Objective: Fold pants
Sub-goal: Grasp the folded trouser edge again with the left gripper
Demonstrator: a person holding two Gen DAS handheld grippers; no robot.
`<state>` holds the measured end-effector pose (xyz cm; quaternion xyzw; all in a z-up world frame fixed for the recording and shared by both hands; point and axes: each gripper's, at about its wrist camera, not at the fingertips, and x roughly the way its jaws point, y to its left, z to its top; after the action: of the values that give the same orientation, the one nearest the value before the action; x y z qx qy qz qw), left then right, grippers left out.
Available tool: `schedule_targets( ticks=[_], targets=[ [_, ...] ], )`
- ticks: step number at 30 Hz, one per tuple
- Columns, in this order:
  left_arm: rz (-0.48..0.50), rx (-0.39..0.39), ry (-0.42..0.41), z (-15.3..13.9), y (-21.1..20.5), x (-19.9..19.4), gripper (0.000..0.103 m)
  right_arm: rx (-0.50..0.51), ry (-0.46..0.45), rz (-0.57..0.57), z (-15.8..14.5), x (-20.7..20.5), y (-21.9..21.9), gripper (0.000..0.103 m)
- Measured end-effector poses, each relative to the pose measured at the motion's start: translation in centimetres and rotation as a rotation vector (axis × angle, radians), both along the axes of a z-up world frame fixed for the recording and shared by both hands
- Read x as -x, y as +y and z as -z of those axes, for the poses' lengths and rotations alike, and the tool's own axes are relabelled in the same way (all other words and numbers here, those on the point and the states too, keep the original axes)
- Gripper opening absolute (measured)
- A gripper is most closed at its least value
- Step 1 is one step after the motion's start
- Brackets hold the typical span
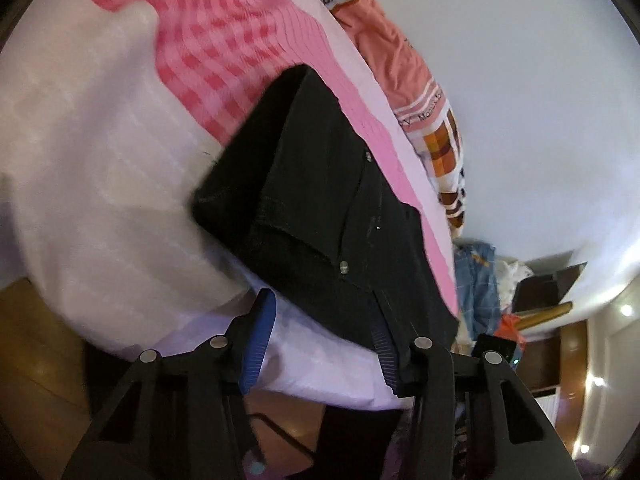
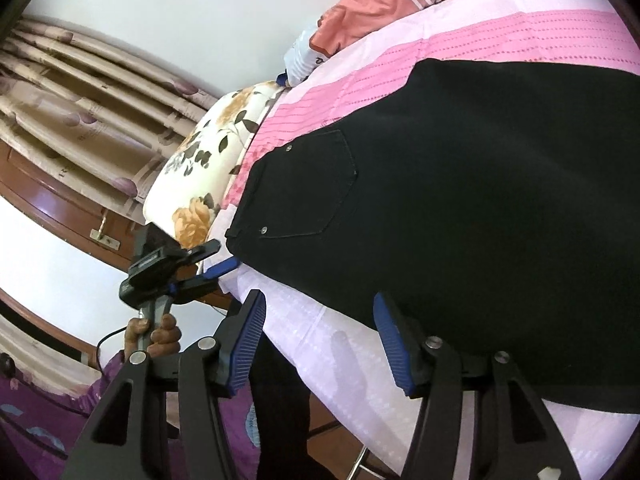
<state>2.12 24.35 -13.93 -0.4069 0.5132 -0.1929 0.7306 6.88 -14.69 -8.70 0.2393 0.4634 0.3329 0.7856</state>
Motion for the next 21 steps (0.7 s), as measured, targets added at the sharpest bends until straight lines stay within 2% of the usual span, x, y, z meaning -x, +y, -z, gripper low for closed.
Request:
schedule_targets(
  ticks=[3, 5, 6, 8, 11, 14, 16, 18, 19, 21],
  targets=[
    [-0.039, 0.004, 0.013, 0.2, -0.3, -0.8, 0.048, -0.011, 0.006, 0.003, 0.0, -0.1, 0.0, 0.054],
    [-0.046, -0.074, -0.018, -0.4, -0.5, -1.4, 0.026, -0.008, 0.003, 0.0, 0.1, 0.1, -0.2, 0.054],
    [-0.031, -0.145, -0.037, -0.9, -1.0, -1.6, 0.02, -0.004, 0.002, 0.001, 0.2, 0.1, -0.2, 0.055],
    [-0.008, -0.196, -0.04, -0.9, -1.6, -2.3, 0.016, -0.02, 0.017, 0.011, 0.6, 0.0, -0.4, 0.056],
    [-0.007, -0.222, -0.055, -1.2, -1.6, -3.1, 0.015, -0.05, 0.042, 0.028, 1.2, -0.3, -0.6, 0.057],
    [0.009, -0.311, -0.181, -4.5, -2.8, -3.0, 0.015, -0.043, 0.031, 0.029, 1.3, 0.0, -0.7, 0.057],
    [0.048, -0.394, -0.295, -6.9, -4.7, -3.0, 0.015, -0.047, 0.036, 0.03, 1.6, 0.0, -0.8, 0.057],
    [0.074, -0.469, -0.336, -6.8, -5.3, -3.0, 0.015, -0.068, 0.044, 0.037, 1.9, -0.1, -0.9, 0.057],
    [0.081, -0.491, -0.31, -5.6, -5.0, -3.1, 0.015, -0.076, 0.042, 0.037, 1.9, -0.1, -0.9, 0.057],
    [0.061, -0.458, -0.199, -2.2, -3.1, -3.2, 0.015, -0.088, 0.046, 0.021, 1.9, -0.1, -0.7, 0.057]
  ],
)
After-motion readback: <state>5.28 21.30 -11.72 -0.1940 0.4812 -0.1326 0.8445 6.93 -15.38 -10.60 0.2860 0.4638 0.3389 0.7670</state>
